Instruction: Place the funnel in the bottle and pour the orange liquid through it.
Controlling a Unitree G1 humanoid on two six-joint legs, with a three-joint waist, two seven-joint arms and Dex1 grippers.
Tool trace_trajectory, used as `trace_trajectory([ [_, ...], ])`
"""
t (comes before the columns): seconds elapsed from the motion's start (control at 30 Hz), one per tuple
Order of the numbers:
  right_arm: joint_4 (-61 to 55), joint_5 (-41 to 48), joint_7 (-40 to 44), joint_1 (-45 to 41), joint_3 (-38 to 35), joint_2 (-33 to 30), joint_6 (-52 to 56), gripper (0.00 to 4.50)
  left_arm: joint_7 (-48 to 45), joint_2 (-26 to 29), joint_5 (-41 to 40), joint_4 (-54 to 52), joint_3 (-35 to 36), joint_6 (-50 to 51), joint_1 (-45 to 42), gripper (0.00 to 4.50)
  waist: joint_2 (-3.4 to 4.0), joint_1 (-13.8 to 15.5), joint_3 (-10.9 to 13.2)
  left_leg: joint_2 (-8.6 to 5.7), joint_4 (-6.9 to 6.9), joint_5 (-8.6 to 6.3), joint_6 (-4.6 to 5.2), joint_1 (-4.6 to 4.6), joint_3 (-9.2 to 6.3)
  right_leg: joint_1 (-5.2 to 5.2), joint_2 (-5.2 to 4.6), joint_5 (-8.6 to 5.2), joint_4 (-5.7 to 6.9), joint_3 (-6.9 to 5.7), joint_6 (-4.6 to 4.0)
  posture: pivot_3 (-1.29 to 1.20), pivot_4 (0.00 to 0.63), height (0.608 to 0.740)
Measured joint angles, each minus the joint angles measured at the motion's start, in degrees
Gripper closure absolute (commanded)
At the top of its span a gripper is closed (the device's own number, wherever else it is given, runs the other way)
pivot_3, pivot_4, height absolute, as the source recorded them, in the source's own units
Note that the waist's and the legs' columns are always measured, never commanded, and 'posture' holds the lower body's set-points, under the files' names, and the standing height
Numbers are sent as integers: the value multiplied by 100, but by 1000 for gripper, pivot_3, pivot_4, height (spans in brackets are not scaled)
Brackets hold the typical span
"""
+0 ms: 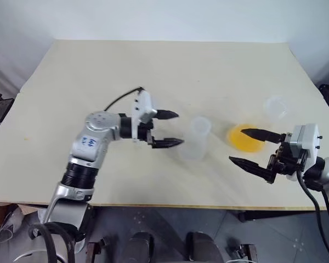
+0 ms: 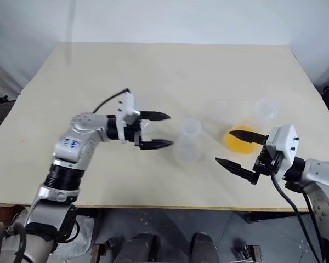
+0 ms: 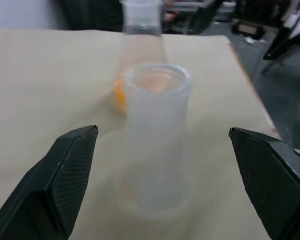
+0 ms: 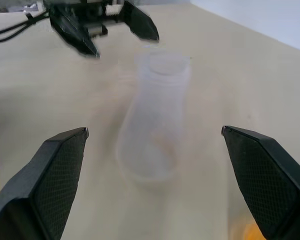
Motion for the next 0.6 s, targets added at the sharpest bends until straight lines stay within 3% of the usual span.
trace_trajectory([
  [0.2,272,-87,193,-212,156,-27,0,0,270,661,-485,-376,689,621,297,30,1,-9,-1,-1,-3,0,0,0,0,-1,-2,0,1,1,0,0,150,740],
  [0.3,325,-118,286,-318,178,-34,-1,0,297,1037,-472,-404,767,623,721,30,2,-20,0,0,-3,0,0,0,0,-2,-2,0,0,2,0,0,150,740],
  [0.43,464,-156,368,-424,211,-48,-1,0,488,1127,-653,-333,1239,619,861,30,0,11,0,-1,3,0,0,-1,-5,0,-5,0,0,0,0,0,150,740],
  [0.6,499,-196,436,-539,295,-48,-1,0,125,1593,-846,-387,1521,483,1510,30,2,-27,0,-2,-12,0,0,1,-5,-4,-7,0,-2,1,0,0,150,740],
])
